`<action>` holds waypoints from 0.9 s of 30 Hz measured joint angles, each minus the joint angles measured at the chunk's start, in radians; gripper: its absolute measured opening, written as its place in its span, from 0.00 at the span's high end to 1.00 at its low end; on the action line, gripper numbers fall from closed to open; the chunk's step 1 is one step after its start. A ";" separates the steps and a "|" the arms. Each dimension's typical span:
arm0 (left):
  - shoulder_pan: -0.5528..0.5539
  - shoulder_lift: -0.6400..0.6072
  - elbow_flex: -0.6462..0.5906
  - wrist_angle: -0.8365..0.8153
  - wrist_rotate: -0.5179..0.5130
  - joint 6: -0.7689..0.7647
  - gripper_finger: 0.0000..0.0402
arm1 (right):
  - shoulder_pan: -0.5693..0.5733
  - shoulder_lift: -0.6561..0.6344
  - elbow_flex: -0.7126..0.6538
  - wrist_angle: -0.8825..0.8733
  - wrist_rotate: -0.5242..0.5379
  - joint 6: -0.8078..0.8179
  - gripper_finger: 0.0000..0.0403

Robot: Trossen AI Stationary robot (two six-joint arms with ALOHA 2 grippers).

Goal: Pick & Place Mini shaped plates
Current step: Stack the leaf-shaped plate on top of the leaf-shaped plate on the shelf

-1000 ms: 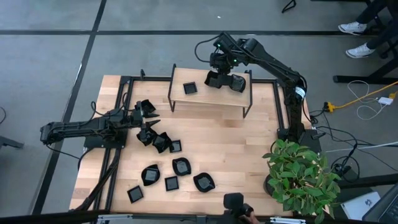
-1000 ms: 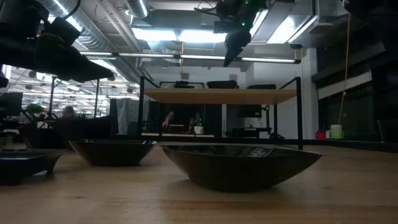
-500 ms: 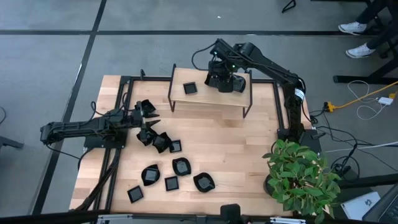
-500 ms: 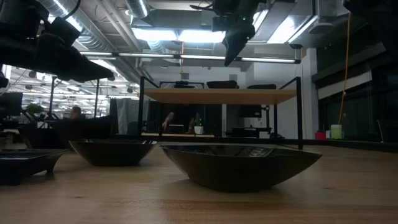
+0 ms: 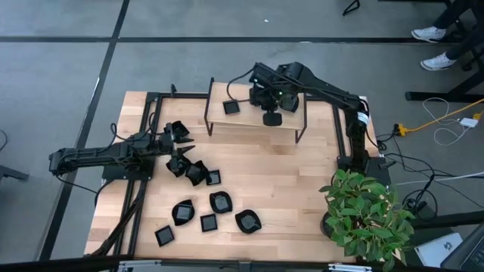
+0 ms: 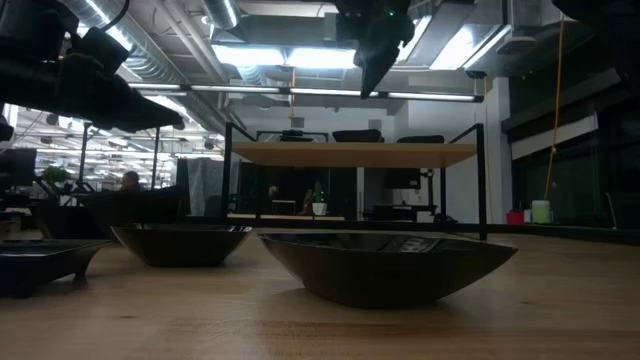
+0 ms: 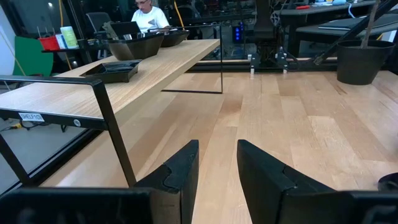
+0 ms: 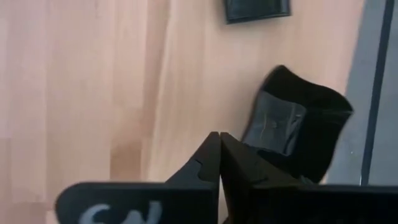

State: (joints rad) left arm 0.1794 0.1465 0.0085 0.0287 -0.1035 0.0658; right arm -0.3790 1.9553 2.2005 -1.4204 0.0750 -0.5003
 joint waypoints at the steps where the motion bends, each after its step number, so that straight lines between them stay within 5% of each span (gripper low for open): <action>1: 0.000 0.000 0.000 0.000 0.000 0.000 0.74 | 0.008 0.000 0.000 -0.004 0.000 0.000 0.99; 7: 0.000 0.000 0.000 0.000 0.000 0.000 0.74 | 0.055 0.000 0.000 -0.007 -0.011 0.067 0.99; 16: 0.000 0.000 0.000 0.000 0.000 0.000 0.74 | 0.112 0.000 0.000 -0.007 -0.181 0.107 0.99; 27: 0.000 0.000 0.000 0.000 0.000 0.000 0.74 | 0.206 0.000 0.000 -0.014 -0.183 0.179 1.00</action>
State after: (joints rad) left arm 0.1792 0.1465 0.0083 0.0286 -0.1034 0.0658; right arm -0.1726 1.9553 2.2005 -1.4342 -0.1085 -0.3210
